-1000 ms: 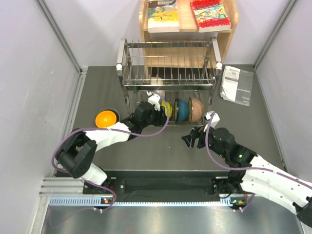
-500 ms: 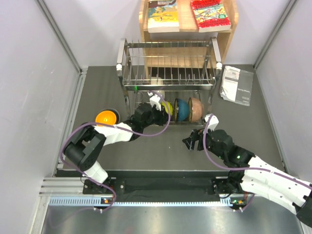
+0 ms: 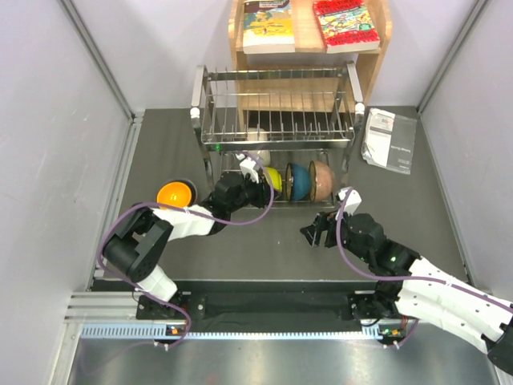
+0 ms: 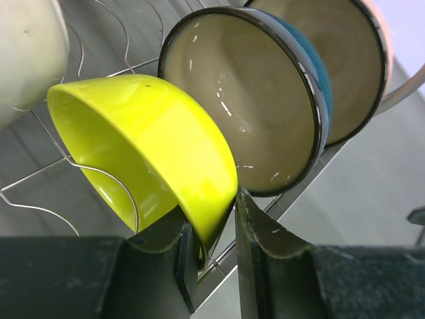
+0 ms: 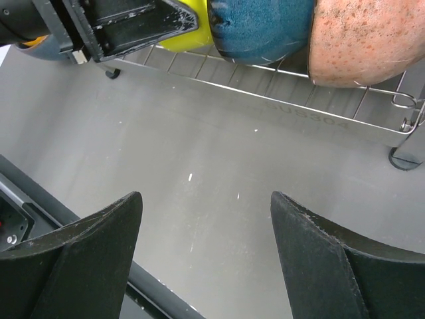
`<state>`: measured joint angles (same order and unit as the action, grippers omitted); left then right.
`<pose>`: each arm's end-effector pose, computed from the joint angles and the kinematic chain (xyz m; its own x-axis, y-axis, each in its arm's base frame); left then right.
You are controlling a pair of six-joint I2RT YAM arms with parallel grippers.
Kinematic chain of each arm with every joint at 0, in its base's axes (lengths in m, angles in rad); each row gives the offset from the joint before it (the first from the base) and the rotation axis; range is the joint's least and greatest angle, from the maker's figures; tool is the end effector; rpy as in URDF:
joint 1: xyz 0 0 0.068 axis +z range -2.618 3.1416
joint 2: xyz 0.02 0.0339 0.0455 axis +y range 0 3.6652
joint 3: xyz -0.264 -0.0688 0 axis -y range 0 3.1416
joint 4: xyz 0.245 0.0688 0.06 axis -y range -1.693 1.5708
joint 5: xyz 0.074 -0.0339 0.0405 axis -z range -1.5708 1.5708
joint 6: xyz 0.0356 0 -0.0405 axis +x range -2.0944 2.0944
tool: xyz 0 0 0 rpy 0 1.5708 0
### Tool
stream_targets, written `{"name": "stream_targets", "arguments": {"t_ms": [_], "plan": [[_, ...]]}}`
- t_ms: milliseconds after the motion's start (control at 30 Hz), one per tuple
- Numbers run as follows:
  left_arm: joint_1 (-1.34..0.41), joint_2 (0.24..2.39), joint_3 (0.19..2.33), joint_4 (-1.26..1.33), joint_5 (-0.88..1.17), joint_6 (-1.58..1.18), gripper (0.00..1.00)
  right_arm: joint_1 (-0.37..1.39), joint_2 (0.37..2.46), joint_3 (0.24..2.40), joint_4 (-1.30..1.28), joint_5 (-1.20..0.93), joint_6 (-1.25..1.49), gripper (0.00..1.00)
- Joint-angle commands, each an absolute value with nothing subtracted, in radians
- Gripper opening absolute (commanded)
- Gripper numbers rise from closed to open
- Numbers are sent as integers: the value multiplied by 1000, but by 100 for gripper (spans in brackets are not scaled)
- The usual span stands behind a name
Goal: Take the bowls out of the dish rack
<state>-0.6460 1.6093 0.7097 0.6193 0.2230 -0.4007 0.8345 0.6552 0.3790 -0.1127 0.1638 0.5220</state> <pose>0.2620 -0.2074 0.1927 -0.4986 -0.1005 -0.8610 0.6107 0.6642 -0.4312 0.1142 0.1174 0.2239 -0.5347 0.1426 -0.8329 -0.4189 0.8113 0.4078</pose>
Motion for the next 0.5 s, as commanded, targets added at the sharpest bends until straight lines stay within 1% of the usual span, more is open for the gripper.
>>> {"name": "stream_targets", "arguments": {"t_ms": [0,200,467], "plan": [[-635,1526,683,762,265,-471,3,824,641,385,-87,179,529,78],[-634,1520,673,818,296,-514,2,822,644,397,-97,183,525,78],[-630,1525,663,868,278,-540,1,822,664,408,-97,189,520,78]]}}
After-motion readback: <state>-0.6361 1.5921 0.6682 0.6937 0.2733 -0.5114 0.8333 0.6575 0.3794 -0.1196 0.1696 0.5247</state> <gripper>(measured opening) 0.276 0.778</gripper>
